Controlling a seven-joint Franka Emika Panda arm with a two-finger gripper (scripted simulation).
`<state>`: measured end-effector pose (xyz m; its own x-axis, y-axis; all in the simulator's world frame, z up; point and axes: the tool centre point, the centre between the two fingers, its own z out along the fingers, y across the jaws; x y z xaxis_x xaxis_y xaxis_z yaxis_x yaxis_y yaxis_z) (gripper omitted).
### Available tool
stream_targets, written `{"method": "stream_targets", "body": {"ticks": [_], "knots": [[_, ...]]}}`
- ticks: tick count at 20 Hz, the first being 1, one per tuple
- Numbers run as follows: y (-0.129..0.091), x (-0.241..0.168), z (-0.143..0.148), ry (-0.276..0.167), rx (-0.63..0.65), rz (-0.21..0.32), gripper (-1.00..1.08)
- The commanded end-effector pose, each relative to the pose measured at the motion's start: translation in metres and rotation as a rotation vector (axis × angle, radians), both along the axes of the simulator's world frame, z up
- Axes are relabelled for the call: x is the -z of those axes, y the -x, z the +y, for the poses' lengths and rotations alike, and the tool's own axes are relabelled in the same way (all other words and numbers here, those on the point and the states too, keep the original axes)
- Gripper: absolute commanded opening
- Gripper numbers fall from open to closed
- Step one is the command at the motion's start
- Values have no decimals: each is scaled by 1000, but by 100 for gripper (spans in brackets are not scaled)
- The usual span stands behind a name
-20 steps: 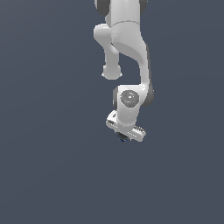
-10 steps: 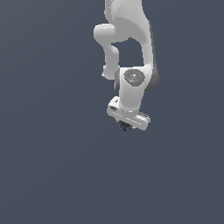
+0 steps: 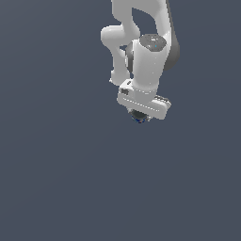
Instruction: Pick up the object and move it to a goal position.
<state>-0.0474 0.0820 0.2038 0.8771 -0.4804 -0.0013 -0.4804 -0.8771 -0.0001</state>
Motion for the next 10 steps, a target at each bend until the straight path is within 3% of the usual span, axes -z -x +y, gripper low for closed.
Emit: {"method": "stream_targets", "body": {"ticks": [1,10], "knots": [[10,-27,3,0,0,-1,-100],[45,-129,14,2,1,-1,-100]]}}
